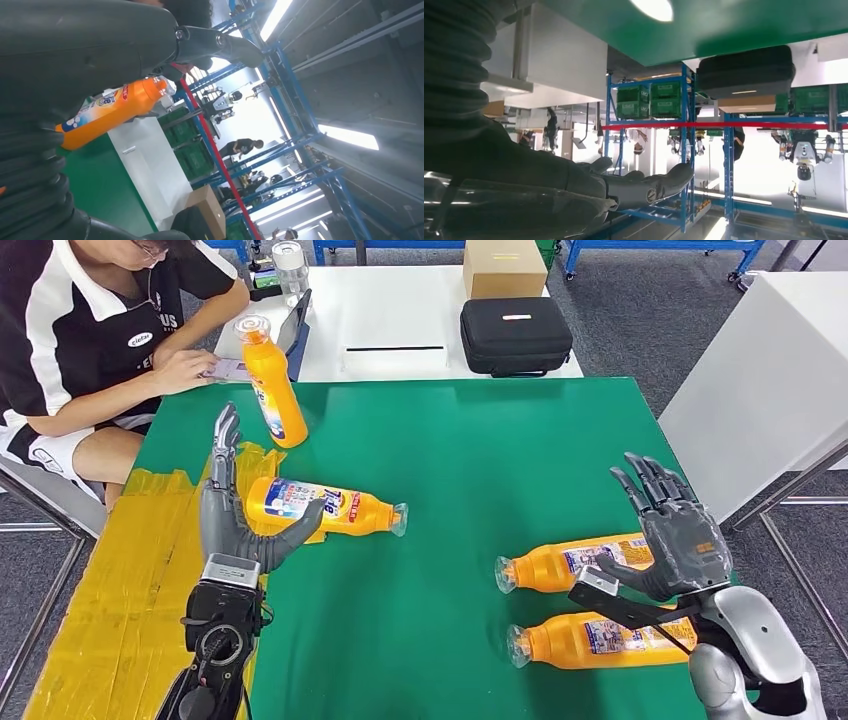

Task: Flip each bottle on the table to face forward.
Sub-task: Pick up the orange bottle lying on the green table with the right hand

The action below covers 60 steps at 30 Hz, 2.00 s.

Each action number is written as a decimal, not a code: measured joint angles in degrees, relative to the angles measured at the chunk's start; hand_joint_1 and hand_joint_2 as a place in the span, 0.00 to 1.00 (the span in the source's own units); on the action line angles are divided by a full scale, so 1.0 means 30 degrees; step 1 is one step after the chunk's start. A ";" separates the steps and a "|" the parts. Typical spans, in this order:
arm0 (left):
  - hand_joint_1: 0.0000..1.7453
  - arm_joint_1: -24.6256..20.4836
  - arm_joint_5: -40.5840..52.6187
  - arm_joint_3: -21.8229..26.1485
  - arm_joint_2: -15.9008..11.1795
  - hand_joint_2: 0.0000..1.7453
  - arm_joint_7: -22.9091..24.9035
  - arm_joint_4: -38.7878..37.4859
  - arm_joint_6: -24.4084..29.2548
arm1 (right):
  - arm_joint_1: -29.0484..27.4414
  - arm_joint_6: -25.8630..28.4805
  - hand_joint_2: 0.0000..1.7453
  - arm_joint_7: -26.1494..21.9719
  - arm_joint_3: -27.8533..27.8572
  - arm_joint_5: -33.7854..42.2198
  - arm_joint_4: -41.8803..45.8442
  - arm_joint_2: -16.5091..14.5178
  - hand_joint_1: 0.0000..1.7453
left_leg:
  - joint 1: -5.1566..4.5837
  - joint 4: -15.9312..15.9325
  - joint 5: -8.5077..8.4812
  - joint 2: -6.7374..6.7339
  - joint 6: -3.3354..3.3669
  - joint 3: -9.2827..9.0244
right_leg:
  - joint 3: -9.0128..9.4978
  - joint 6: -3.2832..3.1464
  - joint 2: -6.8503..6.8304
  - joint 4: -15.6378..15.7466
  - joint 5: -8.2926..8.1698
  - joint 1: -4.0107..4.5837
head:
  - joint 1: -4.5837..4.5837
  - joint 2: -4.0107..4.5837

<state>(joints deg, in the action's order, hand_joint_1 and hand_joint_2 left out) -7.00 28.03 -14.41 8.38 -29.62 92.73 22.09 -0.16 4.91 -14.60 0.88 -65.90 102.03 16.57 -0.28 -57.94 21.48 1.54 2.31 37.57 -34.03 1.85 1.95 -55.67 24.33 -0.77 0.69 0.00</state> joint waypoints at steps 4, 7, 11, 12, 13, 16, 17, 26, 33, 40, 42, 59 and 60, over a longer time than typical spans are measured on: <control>0.00 -0.0015 -0.0126 -0.0102 -0.0029 1.00 -0.0013 -0.0049 -0.0016 | 0.0203 -0.0708 1.00 0.0026 0.0124 -0.0205 -0.0198 0.0722 0.00 | 0.0003 0.0000 0.0001 -0.0003 0.0001 0.0000 | -0.0003 0.0000 0.0000 -0.0001 0.0001 0.0004 | 0.0005 0.0000; 0.00 -0.0142 -0.0333 -0.0229 -0.0065 1.00 -0.0013 -0.0173 -0.0106 | 0.0806 -0.2222 1.00 -0.0069 0.0124 0.0278 -0.0754 0.1557 0.00 | 0.0003 0.0000 -0.0003 -0.0006 0.0004 0.0000 | -0.0003 0.0000 0.0001 -0.0002 0.0000 0.0002 | 0.0004 0.0000; 0.00 -0.0521 -0.0559 -0.0501 -0.0098 1.00 0.0040 -0.0415 -0.0168 | 0.2036 -0.3729 1.00 -0.0273 0.0026 0.0823 -0.2300 0.2699 0.00 | -0.0009 0.0000 -0.0028 0.0000 0.0042 0.0005 | 0.0002 0.0021 0.0001 -0.0001 -0.0014 -0.0007 | -0.0002 0.0000; 0.00 -0.0622 -0.0630 -0.0562 -0.0104 1.00 0.0067 -0.0483 -0.0191 | 0.2348 -0.3942 1.00 -0.0320 -0.0027 0.0896 -0.2756 0.2892 0.00 | -0.0012 0.0000 -0.0032 0.0000 0.0047 0.0006 | 0.0001 0.0030 0.0001 0.0000 -0.0020 -0.0010 | -0.0002 0.0000; 0.00 -0.0718 -0.0681 -0.0623 -0.0106 1.00 0.0096 -0.0550 -0.0211 | 0.2634 -0.4104 1.00 -0.0352 -0.0094 0.0961 -0.3193 0.3043 0.00 | -0.0015 -0.0001 -0.0034 0.0000 0.0051 0.0005 | 0.0001 0.0036 0.0001 0.0000 -0.0024 -0.0012 | 0.0000 0.0000; 0.00 -0.0959 -0.0769 -0.0803 -0.0111 1.00 0.0155 -0.0781 -0.0279 | 0.3213 -0.4395 1.00 -0.0392 -0.0317 0.1145 -0.4386 0.3343 0.00 | -0.0016 -0.0003 -0.0039 0.0005 0.0058 0.0008 | 0.0003 0.0045 -0.0002 0.0001 -0.0030 -0.0012 | 0.0002 0.0000; 0.00 -0.1022 -0.0825 -0.0856 -0.0111 1.00 0.0157 -0.0884 -0.0299 | 0.3368 -0.4456 1.00 -0.0403 -0.0392 0.1173 -0.4784 0.3406 0.00 | -0.0016 -0.0003 -0.0041 0.0005 0.0060 0.0011 | 0.0004 0.0046 -0.0003 0.0000 -0.0031 -0.0011 | 0.0002 0.0000; 0.00 -0.1676 -0.1719 -0.1211 -0.0093 1.00 -0.0075 -0.1712 -0.0554 | 0.6500 -0.4406 1.00 -0.0656 -0.2222 0.0830 -1.0445 0.3596 0.00 | -0.0011 -0.0004 -0.0058 -0.0010 0.0069 0.0009 | 0.0002 0.0060 0.0001 -0.0003 -0.0042 -0.0007 | 0.0004 0.0000; 0.00 -0.1868 -0.1830 -0.1397 -0.0062 1.00 -0.0117 -0.1949 -0.0568 | 0.8027 -0.4189 1.00 -0.0785 -0.3494 0.0832 -1.3493 0.3519 0.00 | -0.0013 -0.0004 -0.0062 0.0001 0.0076 0.0029 | -0.0004 0.0070 -0.0002 -0.0004 -0.0048 -0.0008 | 0.0002 0.0000; 0.00 -0.2223 -0.1674 -0.1532 0.0038 1.00 -0.0140 -0.2237 -0.0086 | 0.9149 -0.3861 1.00 -0.0787 -0.4480 0.0956 -1.5765 0.3035 0.00 | -0.0010 -0.0004 -0.0061 -0.0013 0.0076 0.0001 | 0.0007 0.0069 0.0000 -0.0001 -0.0048 -0.0006 | 0.0002 0.0000; 0.00 -0.2293 -0.1645 -0.1546 0.0042 1.00 -0.0140 -0.2284 -0.0020 | 0.9369 -0.3845 1.00 -0.0787 -0.4593 0.0967 -1.6104 0.2955 0.00 | -0.0009 -0.0004 -0.0061 -0.0019 0.0077 -0.0008 | 0.0010 0.0070 0.0001 0.0000 -0.0048 -0.0006 | 0.0002 0.0000; 0.00 -0.2802 -0.2055 -0.1965 0.0031 1.00 -0.0020 -0.2876 0.0288 | 0.9575 -0.4874 1.00 -0.1769 -0.6431 0.2859 -1.7559 0.2749 0.00 | -0.0017 -0.0004 -0.0094 -0.0015 0.0112 -0.0036 | 0.0043 0.0106 0.0003 0.0001 -0.0085 -0.0011 | 0.0000 0.0000; 0.00 -0.2798 -0.2080 -0.1971 0.0022 1.00 -0.0018 -0.2882 0.0306 | 0.9396 -0.4365 1.00 -0.1745 -0.6492 0.2910 -1.7457 0.2740 0.00 | -0.0017 -0.0004 -0.0099 -0.0010 0.0117 -0.0019 | 0.0035 0.0111 0.0002 -0.0001 -0.0090 -0.0011 | 0.0002 0.0000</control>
<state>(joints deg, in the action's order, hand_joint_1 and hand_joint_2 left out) -15.39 21.79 -20.32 8.44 -29.68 84.09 23.00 28.02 -8.18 -19.84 -18.59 -57.17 49.66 24.79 -0.34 -57.96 21.18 1.51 2.66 37.51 -33.92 2.19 1.96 -55.67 24.07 -0.81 0.70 0.00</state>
